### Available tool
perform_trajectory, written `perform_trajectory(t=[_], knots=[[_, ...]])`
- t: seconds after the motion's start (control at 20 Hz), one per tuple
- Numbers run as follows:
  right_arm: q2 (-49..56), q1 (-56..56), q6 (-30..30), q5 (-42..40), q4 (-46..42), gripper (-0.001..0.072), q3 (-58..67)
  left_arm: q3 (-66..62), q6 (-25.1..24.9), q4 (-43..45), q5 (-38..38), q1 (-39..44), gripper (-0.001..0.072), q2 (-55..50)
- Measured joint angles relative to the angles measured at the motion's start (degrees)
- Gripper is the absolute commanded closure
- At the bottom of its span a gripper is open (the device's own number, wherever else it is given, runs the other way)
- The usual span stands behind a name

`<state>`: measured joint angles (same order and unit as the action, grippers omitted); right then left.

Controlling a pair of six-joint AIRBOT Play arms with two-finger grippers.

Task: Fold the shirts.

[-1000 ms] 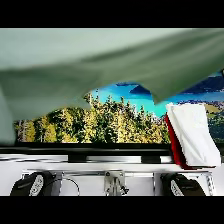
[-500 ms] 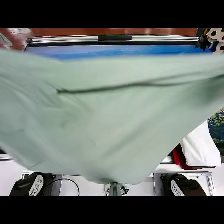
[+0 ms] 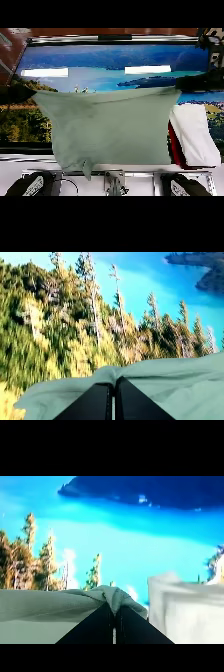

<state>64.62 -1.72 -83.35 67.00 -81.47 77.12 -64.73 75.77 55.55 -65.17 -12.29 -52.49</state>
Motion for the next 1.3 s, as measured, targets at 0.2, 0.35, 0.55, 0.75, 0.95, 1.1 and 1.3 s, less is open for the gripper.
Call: perform_trajectory(t=[0.2,0.35,0.55,0.75,0.95,1.1,1.3], knots=[[10.6,0.0,-1.7,-16.5,3.6,0.064,-1.8,-3.8,-1.8,-1.6,15.0,6.8,0.0677,-14.4],[16.2,0.0,-2.5,-25.9,6.4,0.064,-2.2,-7.8,-2.1,-3.1,23.1,10.2,0.0677,-23.3],[20.1,0.7,-1.2,-38.2,8.2,0.064,-2.4,-11.1,-0.8,-3.9,30.3,11.4,0.0677,-30.5],[22.8,1.9,0.6,-42.2,8.9,0.064,-2.4,-11.9,1.9,-3.9,30.4,11.9,0.0677,-34.9],[23.3,1.8,1.1,-37.2,9.0,0.064,-2.4,-12.2,3.0,-2.0,21.7,10.9,0.0677,-36.9],[21.7,0.6,1.3,-29.3,9.0,0.064,-2.4,-12.3,3.0,-1.5,14.2,8.5,0.0677,-35.8],[21.1,-0.9,1.2,-14.7,8.5,0.064,-2.4,-12.1,3.0,-0.2,2.6,6.1,0.0677,-34.8]])
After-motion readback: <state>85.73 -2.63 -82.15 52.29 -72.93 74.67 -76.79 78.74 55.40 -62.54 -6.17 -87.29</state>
